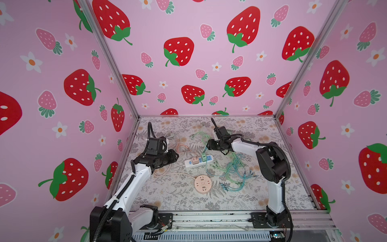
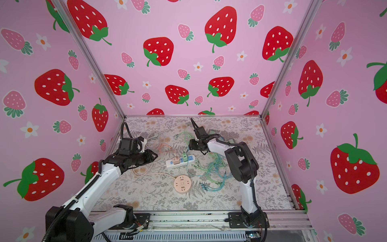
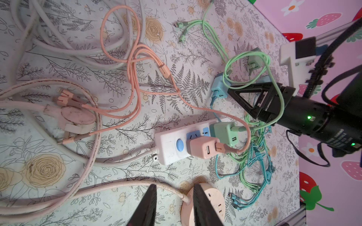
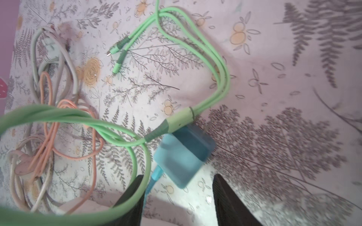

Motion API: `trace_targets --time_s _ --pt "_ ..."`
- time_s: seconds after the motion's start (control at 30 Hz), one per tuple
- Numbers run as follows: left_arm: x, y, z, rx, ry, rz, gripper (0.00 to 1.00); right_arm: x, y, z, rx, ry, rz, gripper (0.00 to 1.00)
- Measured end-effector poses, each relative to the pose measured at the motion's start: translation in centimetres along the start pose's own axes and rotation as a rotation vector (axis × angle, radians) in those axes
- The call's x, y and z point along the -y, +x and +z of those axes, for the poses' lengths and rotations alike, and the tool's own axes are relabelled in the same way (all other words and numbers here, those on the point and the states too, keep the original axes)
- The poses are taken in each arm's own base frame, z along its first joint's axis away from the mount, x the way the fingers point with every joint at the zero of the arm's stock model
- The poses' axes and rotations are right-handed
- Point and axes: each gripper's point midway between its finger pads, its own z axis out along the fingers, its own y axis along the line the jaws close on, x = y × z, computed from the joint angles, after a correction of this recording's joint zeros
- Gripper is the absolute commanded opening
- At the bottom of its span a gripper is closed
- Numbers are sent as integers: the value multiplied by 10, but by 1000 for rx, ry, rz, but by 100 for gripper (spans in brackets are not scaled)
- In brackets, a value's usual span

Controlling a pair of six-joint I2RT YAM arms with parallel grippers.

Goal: Insert the plug
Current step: 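Move the right gripper over the teal charger among the green cables, then lower the right gripper and close it on the teal charger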

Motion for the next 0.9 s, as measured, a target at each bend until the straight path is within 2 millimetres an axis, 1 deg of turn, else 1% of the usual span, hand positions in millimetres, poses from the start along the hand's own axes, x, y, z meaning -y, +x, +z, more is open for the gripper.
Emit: trace_targets --time_s 0.07,0.23,0.47,0.63,0.73,0.9 --pt "-1 -1 -1 3 -1 2 35 -3 -5 8 5 -1 1 58" --pt "-2 -4 -4 19 -2 3 35 4 -13 23 8 44 10 58" --pt "-2 -6 -7 30 -1 1 35 12 -24 33 14 130 -14 59" --pt "-3 -6 -7 31 -1 -1 34 10 -23 34 2 191 -61 59" --pt "-3 -7 -7 32 -2 -2 34 7 -19 32 -10 227 -96 58" --pt "-4 -7 -8 33 -2 -4 34 10 -13 30 -18 275 -142 58"
